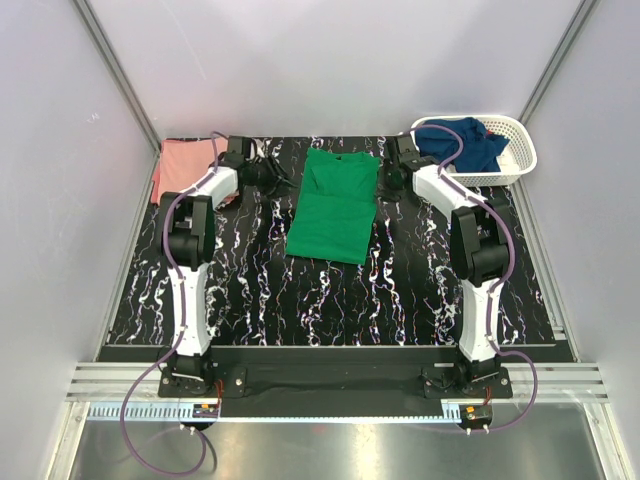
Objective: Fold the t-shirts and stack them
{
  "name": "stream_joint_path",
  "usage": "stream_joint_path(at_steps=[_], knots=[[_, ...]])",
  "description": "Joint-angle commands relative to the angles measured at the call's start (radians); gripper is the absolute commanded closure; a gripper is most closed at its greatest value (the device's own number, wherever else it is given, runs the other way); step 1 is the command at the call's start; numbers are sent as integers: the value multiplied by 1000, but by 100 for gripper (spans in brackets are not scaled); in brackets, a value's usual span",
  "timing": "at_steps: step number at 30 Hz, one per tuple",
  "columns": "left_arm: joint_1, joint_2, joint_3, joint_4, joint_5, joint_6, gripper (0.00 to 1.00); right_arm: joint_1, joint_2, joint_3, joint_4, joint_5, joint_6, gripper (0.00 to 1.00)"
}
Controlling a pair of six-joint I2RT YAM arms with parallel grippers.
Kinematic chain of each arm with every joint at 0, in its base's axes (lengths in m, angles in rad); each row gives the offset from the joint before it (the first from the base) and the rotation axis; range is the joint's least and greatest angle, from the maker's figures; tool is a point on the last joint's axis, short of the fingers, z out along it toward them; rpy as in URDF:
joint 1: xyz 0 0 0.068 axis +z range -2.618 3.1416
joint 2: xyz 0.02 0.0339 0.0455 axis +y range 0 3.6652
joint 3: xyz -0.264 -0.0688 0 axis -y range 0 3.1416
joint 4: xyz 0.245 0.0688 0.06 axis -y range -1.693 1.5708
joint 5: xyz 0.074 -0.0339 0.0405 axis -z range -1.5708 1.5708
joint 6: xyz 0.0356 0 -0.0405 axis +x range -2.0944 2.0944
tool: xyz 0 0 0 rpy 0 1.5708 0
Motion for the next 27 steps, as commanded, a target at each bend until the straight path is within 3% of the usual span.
stream_joint_path(at_steps=[1,5,10,14,22,25,27], knots=[[6,-73,2,-123,-108,70,58,2,-29,24,-21,-56,-23,67],[-2,-216,-210,-182,-228,155,58,0,-76,-46,-24,-151,-41,64],[-17,-386,-463,-20,-191,186,55,0,-174,-143,-31,-199,-47,60],[-31,-385,-524,65,-82,176,55,0,-248,-269,6,-236,-38,60],[-61,-388,-566,82,-96,188,54,2,-337,-474,118,-397,-15,59],[-72,-394,-579,81,-98,186,69,0,-346,-548,178,-443,-7,57],[-81,-405,-601,79,-105,185,87,0,-342,-588,209,-449,-7,57]])
